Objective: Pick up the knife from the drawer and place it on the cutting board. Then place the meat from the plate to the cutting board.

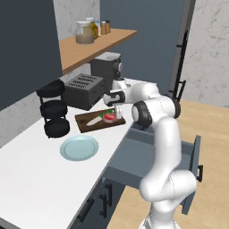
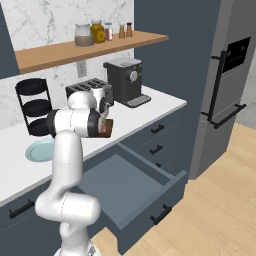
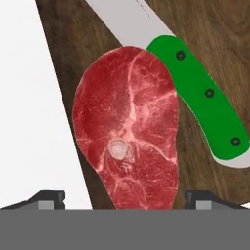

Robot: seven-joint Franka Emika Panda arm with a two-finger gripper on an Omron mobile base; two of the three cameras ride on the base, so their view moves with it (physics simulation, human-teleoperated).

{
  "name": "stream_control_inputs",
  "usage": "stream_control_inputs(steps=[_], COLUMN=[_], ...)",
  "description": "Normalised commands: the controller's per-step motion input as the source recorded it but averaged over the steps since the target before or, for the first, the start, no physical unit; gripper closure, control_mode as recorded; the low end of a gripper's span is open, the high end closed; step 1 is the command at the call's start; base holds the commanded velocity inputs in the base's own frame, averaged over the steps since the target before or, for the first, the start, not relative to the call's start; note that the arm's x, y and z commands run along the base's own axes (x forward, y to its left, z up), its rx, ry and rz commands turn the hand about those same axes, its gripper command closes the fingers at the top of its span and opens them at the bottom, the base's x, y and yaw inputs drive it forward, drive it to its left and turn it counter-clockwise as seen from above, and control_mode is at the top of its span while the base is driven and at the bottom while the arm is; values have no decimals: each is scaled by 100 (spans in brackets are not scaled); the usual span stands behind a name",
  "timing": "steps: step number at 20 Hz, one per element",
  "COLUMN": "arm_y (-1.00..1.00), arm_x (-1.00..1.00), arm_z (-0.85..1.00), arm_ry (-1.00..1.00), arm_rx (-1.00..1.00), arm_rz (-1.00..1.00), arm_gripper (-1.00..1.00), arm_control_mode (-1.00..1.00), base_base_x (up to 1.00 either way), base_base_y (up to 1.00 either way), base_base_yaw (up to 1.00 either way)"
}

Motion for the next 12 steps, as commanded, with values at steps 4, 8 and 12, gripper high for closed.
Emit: stream_control_inputs(steps=[4, 8, 12], arm_y=[0, -10, -17], arm_x=[-6, -70, -99], arm_z=[24, 38, 42], arm_ry=[-1, -17, -21], arm_rx=[-1, 0, 0], arm_rz=[0, -1, 0], arm_gripper=[-100, -100, -100], arm_control_mode=[-100, -100, -100], base_base_x=[0, 0, 0], base_base_y=[0, 0, 0], base_base_yaw=[0, 0, 0])
